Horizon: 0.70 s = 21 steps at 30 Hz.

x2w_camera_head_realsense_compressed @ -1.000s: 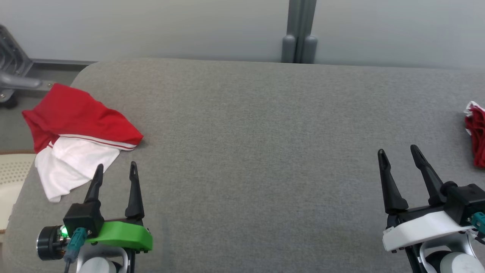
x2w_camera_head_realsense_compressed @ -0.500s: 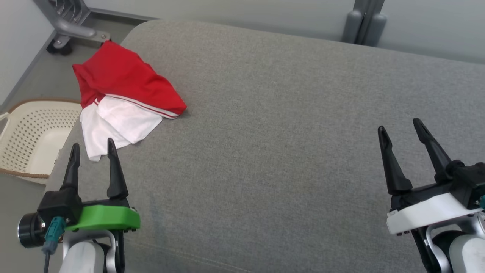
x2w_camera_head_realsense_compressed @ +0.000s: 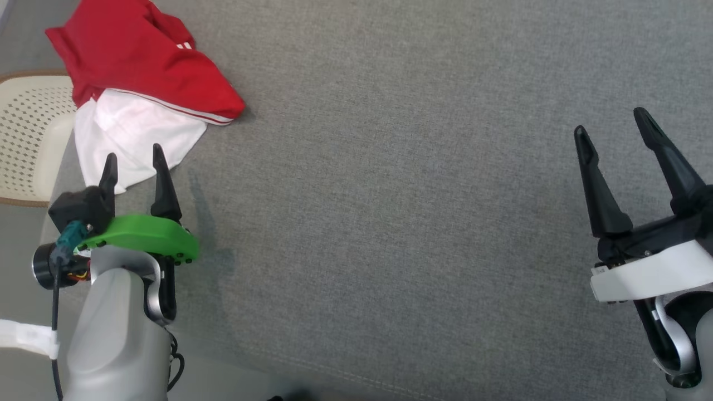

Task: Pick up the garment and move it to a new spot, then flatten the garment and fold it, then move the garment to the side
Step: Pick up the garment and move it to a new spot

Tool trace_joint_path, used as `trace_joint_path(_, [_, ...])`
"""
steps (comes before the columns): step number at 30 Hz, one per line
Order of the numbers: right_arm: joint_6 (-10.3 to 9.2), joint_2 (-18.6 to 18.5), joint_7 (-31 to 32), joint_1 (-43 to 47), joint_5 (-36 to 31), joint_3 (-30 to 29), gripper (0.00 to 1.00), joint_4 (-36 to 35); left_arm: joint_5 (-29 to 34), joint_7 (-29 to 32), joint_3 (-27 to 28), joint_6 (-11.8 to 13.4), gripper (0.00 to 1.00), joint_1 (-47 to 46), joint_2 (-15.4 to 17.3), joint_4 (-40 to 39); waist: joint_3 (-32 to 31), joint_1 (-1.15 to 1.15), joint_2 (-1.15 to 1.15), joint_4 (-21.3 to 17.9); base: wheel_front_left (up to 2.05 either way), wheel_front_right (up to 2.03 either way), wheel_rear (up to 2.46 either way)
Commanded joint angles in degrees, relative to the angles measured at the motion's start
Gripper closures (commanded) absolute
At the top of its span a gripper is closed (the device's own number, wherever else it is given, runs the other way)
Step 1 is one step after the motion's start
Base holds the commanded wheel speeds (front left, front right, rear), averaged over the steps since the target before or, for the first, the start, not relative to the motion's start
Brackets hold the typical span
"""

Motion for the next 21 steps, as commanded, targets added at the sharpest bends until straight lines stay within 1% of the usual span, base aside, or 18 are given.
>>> trace_joint_path(1, [-0.09,-0.55,0.21,-1.56,0.26,-0.10,0.00,-0.56,-0.17,-0.01,0.69,-0.80,0.00,-3.09,0.56,2.98,7.97,0.00,0.00,-2.80,0.00,0.00,0.00])
trace_joint_path(6, [-0.09,-1.37,0.09,-3.07,0.49,-0.62,0.00,-0.61,-1.69,-0.01,2.74,-3.16,0.00,-9.42,1.42,15.06,10.40,0.00,0.00,-3.99,0.00,0.00,0.00])
trace_joint_path(9, [-0.09,-1.26,-0.37,-3.48,0.67,-0.66,0.00,-0.05,-2.08,0.06,4.12,-3.68,0.00,-11.91,2.33,19.06,10.74,0.00,0.00,-4.57,0.00,0.00,0.00])
trace_joint_path(10, [-0.09,-1.16,-0.65,-3.67,0.64,-0.72,0.00,0.17,-2.04,0.09,4.69,-3.61,0.45,-12.17,2.41,19.43,10.70,0.00,0.00,-4.72,0.00,0.00,0.00])
trace_joint_path(11, [-0.09,-1.02,-0.99,-3.95,0.64,-0.84,0.00,0.41,-1.80,0.10,5.18,-3.51,1.00,-12.34,2.52,19.82,10.47,0.00,0.00,-4.88,0.00,0.00,0.00])
trace_joint_path(14, [-0.09,-0.80,-1.86,-4.31,0.39,-0.99,0.00,1.06,-0.91,0.13,6.86,-3.01,1.00,-11.98,3.32,18.39,9.40,0.00,0.00,-5.18,0.00,0.00,0.00])
trace_joint_path(17, [-0.09,-0.61,-2.93,-4.39,0.27,-1.16,0.00,1.87,0.62,-0.01,9.17,-2.38,1.00,-9.75,3.88,13.05,7.44,0.00,0.00,-5.53,0.00,0.00,0.00])
trace_joint_path(21, [-0.09,0.50,-4.57,-4.13,0.49,-1.14,0.00,3.58,2.89,-0.01,11.98,-1.59,1.00,-5.56,3.57,5.13,3.37,0.00,0.00,-6.26,0.00,0.00,0.00])
